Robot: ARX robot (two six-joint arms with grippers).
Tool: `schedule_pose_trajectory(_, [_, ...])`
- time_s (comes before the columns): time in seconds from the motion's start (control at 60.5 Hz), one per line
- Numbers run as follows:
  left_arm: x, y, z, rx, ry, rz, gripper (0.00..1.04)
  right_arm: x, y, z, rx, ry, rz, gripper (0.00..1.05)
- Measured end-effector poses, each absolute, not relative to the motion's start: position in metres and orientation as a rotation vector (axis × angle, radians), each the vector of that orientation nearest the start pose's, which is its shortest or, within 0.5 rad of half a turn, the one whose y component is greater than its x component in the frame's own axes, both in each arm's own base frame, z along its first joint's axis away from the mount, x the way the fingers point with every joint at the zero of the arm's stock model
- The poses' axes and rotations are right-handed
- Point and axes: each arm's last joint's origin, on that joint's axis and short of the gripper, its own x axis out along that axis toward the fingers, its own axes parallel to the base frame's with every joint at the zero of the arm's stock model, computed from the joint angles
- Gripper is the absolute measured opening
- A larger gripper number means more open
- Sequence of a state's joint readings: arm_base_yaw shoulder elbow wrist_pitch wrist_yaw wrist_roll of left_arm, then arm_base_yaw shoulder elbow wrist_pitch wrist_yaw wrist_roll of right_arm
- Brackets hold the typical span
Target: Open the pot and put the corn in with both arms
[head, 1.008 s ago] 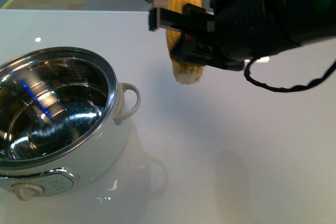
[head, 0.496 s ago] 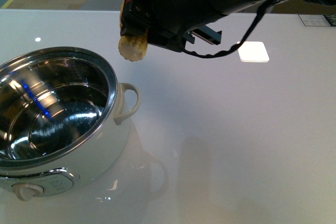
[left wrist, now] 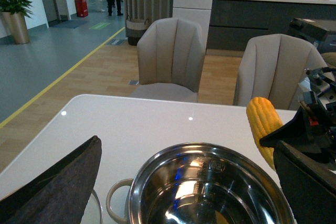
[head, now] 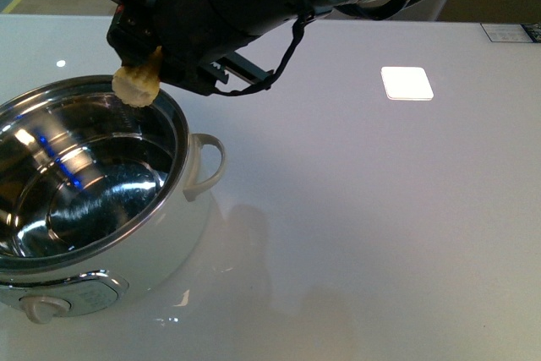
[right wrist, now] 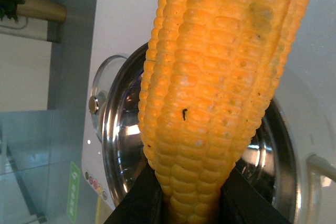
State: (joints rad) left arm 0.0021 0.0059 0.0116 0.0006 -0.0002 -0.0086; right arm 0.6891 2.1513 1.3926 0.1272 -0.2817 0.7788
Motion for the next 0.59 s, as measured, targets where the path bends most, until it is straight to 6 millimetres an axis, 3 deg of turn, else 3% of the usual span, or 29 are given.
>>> schedule_pose_trajectory(0.231, [0.097,0.0,0.167,-0.009,-0.006,0.002,0.98,0.331,0.319,0.125,0.571,1.059,0.723,0.15])
schedule_pose_trajectory(0.595, [0.097,0.0,0.167,-0.009,-0.006,0.002,0.98,0.313,0.318,0.104,0.503,1.183,0.765,0.14])
